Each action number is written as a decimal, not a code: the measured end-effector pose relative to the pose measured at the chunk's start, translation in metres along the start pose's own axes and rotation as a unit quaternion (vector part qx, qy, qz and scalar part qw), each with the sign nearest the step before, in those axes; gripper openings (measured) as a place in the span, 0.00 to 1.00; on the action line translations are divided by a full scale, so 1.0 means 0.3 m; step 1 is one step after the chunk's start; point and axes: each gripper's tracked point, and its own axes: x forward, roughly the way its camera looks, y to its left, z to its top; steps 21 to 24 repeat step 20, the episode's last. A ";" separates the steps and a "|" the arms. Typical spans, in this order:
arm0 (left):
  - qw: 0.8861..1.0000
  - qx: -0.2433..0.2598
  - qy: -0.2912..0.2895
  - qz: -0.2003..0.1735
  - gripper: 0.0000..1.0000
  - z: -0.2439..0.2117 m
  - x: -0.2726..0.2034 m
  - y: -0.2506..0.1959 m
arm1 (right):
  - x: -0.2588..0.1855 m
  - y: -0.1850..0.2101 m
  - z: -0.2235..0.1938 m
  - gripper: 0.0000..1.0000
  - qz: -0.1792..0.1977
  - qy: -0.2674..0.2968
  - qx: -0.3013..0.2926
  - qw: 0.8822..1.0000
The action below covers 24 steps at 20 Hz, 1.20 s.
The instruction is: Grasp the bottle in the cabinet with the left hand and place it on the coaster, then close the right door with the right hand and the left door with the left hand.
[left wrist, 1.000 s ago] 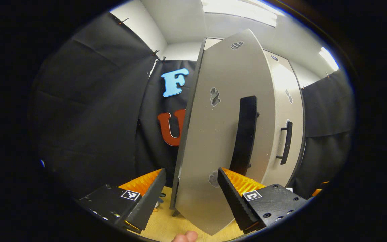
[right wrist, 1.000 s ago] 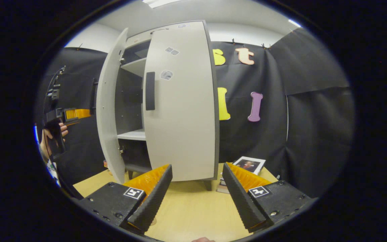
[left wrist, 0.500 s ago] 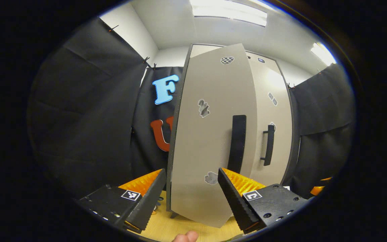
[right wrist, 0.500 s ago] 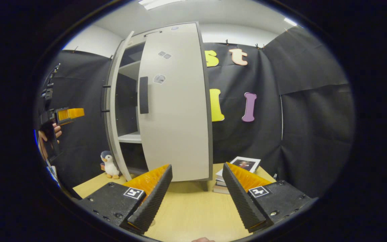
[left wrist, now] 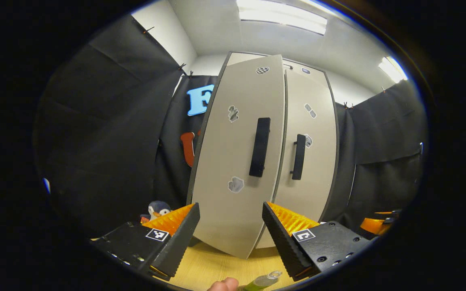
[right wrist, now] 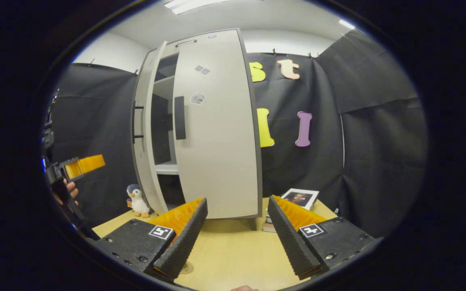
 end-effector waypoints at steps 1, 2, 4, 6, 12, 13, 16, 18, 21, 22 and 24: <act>1.000 -0.001 0.004 0.003 0.95 -0.031 -0.020 -0.005 | -0.003 -0.002 -0.009 0.94 -0.001 0.000 0.001 1.000; 1.000 0.001 0.008 0.007 0.95 -0.076 -0.028 -0.003 | -0.006 0.000 -0.014 0.94 0.000 -0.001 0.005 1.000; 1.000 0.006 0.019 0.021 0.90 -0.131 -0.044 0.005 | -0.017 0.006 -0.032 0.98 0.003 0.002 0.012 1.000; 0.999 0.001 0.034 0.028 0.95 -0.166 -0.065 0.006 | -0.033 0.002 -0.045 0.98 0.003 0.006 0.013 1.000; 0.999 0.013 0.036 0.034 1.00 -0.172 -0.099 0.010 | -0.050 -0.038 -0.061 0.98 -0.004 0.004 0.020 1.000; 0.999 0.017 0.033 0.035 1.00 -0.166 -0.104 0.010 | -0.052 -0.044 -0.053 0.94 -0.005 0.003 0.021 1.000; 0.999 0.023 0.026 0.035 0.95 -0.144 -0.122 0.003 | -0.057 -0.060 -0.046 0.94 -0.010 0.000 0.019 1.000; 0.999 0.022 0.023 0.032 0.95 -0.136 -0.129 -0.004 | -0.058 -0.058 -0.044 0.94 -0.010 -0.003 0.021 1.000; 0.999 0.022 0.021 0.033 1.00 -0.128 -0.135 -0.005 | -0.065 -0.052 -0.049 0.98 -0.007 -0.001 0.023 1.000; 0.999 0.022 0.021 0.033 1.00 -0.128 -0.135 -0.005 | -0.065 -0.052 -0.049 0.98 -0.007 -0.001 0.023 1.000; 0.999 0.022 0.021 0.033 1.00 -0.128 -0.135 -0.005 | -0.065 -0.052 -0.049 0.98 -0.007 -0.001 0.023 1.000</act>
